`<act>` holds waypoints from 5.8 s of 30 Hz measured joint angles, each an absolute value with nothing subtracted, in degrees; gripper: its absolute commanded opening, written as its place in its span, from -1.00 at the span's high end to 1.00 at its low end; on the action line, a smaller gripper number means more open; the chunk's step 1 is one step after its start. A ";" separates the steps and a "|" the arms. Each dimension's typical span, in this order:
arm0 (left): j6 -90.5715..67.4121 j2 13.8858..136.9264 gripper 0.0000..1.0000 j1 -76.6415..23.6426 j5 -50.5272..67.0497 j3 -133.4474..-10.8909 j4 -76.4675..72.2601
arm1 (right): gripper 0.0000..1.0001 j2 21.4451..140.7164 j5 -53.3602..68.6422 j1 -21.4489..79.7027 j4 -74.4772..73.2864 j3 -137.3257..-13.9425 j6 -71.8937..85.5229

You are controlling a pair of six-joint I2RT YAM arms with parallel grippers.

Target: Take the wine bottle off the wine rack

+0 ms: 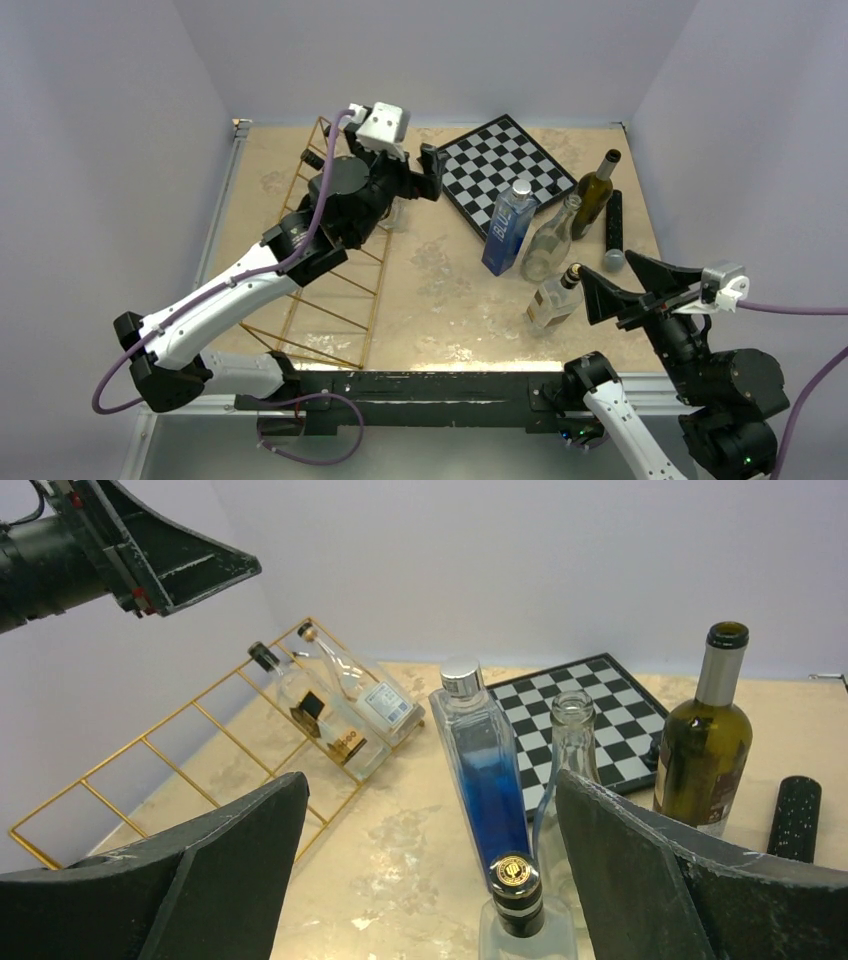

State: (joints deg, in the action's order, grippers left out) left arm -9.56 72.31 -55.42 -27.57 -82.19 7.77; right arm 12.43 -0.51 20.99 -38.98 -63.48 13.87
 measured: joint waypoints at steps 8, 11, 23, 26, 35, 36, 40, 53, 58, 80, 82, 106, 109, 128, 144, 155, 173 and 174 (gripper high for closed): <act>-23.27 73.67 -0.62 -40.40 -35.03 -82.00 21.82 | -0.97 12.43 -0.54 20.99 -38.92 -61.14 13.96; -29.56 75.70 -0.51 -37.76 -41.08 -82.85 26.46 | -0.98 12.43 -0.51 20.99 -38.83 -60.93 14.13; -56.10 99.37 -0.38 -28.38 -51.75 -111.94 56.47 | -0.98 12.23 -0.49 20.99 -38.35 -60.36 14.50; -58.83 102.39 -0.32 -26.94 -51.75 -112.51 59.29 | -0.98 12.08 -0.56 20.99 -38.59 -60.36 14.28; -63.16 106.19 -0.12 -24.56 -52.86 -112.51 62.17 | -0.98 10.96 -1.17 20.99 -39.57 -60.40 13.74; -63.53 106.59 -0.11 -24.08 -52.75 -112.51 62.24 | -0.97 10.96 -1.28 20.99 -39.57 -60.40 13.69; -64.62 108.31 -0.11 -22.57 -52.64 -112.49 62.35 | -0.97 10.96 -1.85 20.99 -39.44 -60.40 13.63; -70.61 113.10 -0.07 -21.41 -52.23 -111.00 64.73 | -0.98 11.77 -1.85 20.99 -38.94 -60.40 13.65; -72.73 113.49 0.11 -20.62 -51.90 -110.72 64.77 | -0.98 12.51 -1.83 20.99 -38.50 -60.40 13.65; -74.72 111.48 1.00 -20.14 -49.98 -108.03 60.77 | -0.97 14.50 -0.89 20.99 -37.65 -60.40 13.91; -74.32 110.96 1.00 -20.25 -49.39 -107.87 60.51 | -0.97 14.57 -0.71 20.99 -37.65 -60.40 13.91; -60.84 104.12 1.00 -29.98 -58.72 -105.95 55.77 | -0.98 13.96 -0.78 20.99 -37.67 -60.14 13.93; -59.55 103.68 1.00 -30.24 -58.76 -105.89 54.78 | -0.97 13.74 -0.80 20.99 -37.67 -60.14 13.96; -49.84 101.97 1.00 -32.82 -59.53 -105.65 48.82 | -0.98 12.95 -0.95 20.99 -37.74 -60.14 14.11; -44.36 96.47 1.00 -35.42 -58.96 -105.65 44.95 | -0.98 13.06 -0.91 20.99 -37.69 -60.14 14.11; -40.38 87.39 1.00 -37.63 -53.04 -101.03 42.87 | -0.97 13.10 -0.91 20.99 -37.69 -60.14 14.11; -16.88 70.50 1.00 -44.45 -20.86 -76.64 23.99 | -0.98 12.91 -1.04 20.99 -37.87 -60.10 14.09; -16.75 69.89 1.00 -44.56 -18.94 -75.88 23.92 | -0.98 12.84 -1.04 20.99 -37.91 -60.05 14.11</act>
State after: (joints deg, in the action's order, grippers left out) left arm -16.75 69.89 -44.56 -18.94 -75.88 23.92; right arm 12.84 -1.04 20.99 -37.91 -60.05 14.11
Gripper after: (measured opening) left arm 0.394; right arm 0.986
